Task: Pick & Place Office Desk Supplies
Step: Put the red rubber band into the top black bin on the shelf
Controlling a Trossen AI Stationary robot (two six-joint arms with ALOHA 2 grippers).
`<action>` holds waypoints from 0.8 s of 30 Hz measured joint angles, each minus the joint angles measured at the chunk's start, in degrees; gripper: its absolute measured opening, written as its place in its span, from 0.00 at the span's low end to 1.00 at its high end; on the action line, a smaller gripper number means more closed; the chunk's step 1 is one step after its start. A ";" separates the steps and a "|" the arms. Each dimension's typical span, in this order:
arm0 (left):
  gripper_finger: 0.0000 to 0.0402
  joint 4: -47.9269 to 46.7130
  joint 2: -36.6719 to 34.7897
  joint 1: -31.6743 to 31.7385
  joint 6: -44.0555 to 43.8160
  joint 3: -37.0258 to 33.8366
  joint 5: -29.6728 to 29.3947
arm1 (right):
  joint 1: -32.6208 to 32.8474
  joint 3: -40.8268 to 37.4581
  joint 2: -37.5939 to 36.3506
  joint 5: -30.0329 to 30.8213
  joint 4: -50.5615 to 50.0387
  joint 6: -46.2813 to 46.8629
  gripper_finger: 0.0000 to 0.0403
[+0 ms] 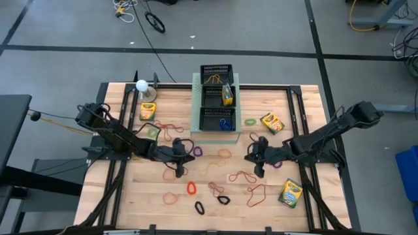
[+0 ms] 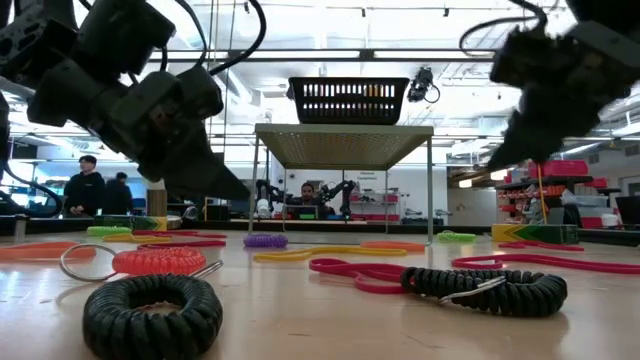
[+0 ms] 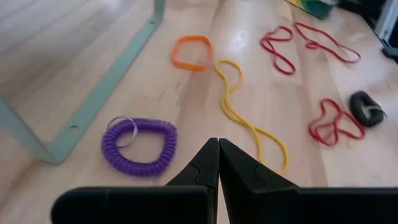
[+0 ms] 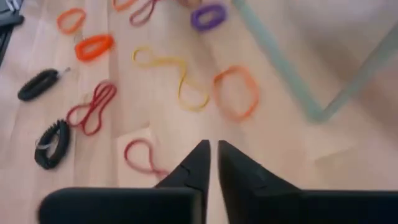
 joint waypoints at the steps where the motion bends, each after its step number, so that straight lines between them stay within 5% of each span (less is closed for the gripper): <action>1: 0.03 0.10 -0.01 -0.01 0.51 0.00 0.00 | 0.92 -0.08 1.40 -0.26 0.88 1.06 0.14; 12: 0.03 1.10 0.00 0.03 5.89 0.00 -3.23 | 7.36 11.87 21.30 -0.47 -7.38 3.01 0.35; 24: 0.03 1.11 0.00 -0.03 5.71 0.00 -3.99 | 6.15 18.87 30.72 -2.25 -13.41 2.64 0.18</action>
